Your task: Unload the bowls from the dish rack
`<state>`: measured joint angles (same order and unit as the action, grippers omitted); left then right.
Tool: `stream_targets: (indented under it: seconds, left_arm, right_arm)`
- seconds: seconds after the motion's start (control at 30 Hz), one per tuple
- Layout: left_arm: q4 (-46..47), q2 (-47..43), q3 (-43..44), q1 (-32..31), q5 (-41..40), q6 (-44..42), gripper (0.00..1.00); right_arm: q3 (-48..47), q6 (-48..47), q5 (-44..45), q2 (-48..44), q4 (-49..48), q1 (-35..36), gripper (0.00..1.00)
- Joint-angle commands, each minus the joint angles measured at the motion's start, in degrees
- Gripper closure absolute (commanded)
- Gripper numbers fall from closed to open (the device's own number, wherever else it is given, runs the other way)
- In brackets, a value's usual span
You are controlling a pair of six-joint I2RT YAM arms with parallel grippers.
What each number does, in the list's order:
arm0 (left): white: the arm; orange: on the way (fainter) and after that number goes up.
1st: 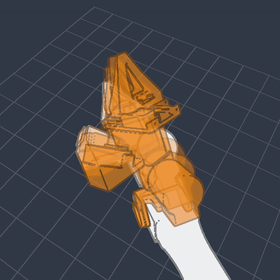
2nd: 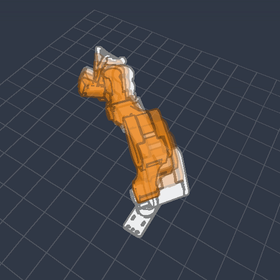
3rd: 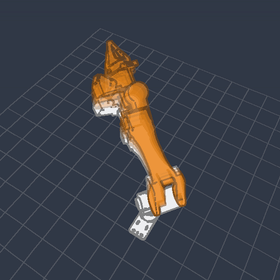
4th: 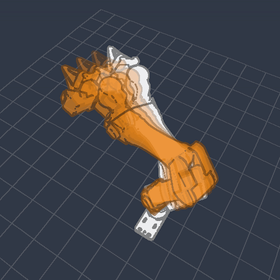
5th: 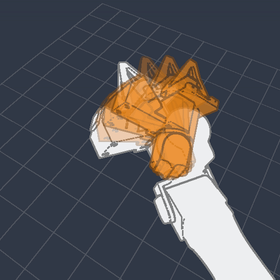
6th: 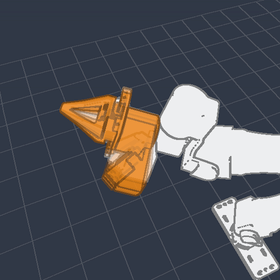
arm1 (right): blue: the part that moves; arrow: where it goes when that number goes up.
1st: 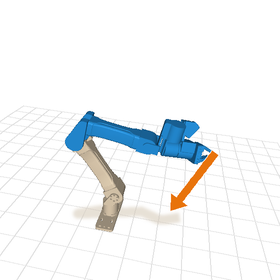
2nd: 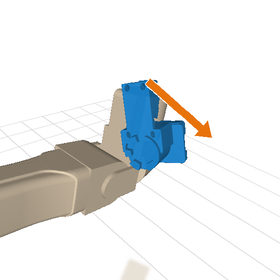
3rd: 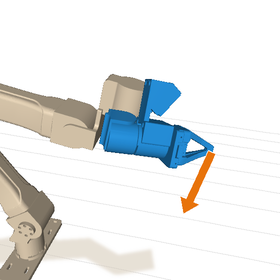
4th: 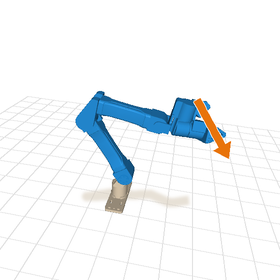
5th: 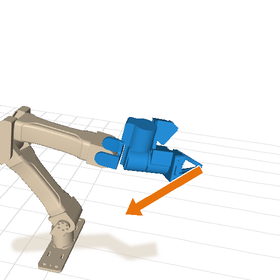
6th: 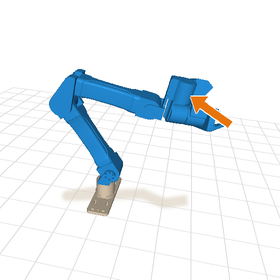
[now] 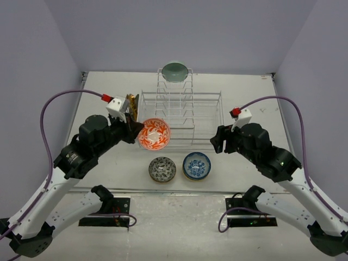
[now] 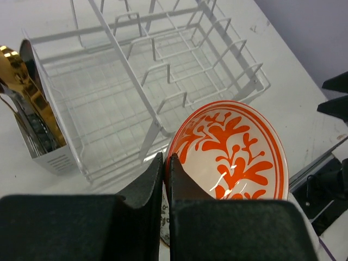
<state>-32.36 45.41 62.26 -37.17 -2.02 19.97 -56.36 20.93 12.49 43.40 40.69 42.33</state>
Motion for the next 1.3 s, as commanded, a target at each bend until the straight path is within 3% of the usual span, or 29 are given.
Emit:
stream_targets:
  seconds: [0.0, 0.7, 1.27]
  left_arm:
    - [2.0, -2.0, -4.8, 0.0, 3.2, 4.0, 1.00]
    - [14.4, -3.6, -28.9, 0.0, 7.5, 11.2, 1.00]
    - [23.6, -4.0, -39.7, -0.3, 4.8, 14.8, 1.00]
  right_arm:
    - [-2.6, -0.3, 0.5, -0.5, -0.9, 0.0, 0.32]
    - [-1.7, -0.4, -0.1, -0.2, -1.0, 0.0, 0.32]
    - [-1.1, -0.2, -1.4, 0.8, -2.4, -0.1, 0.32]
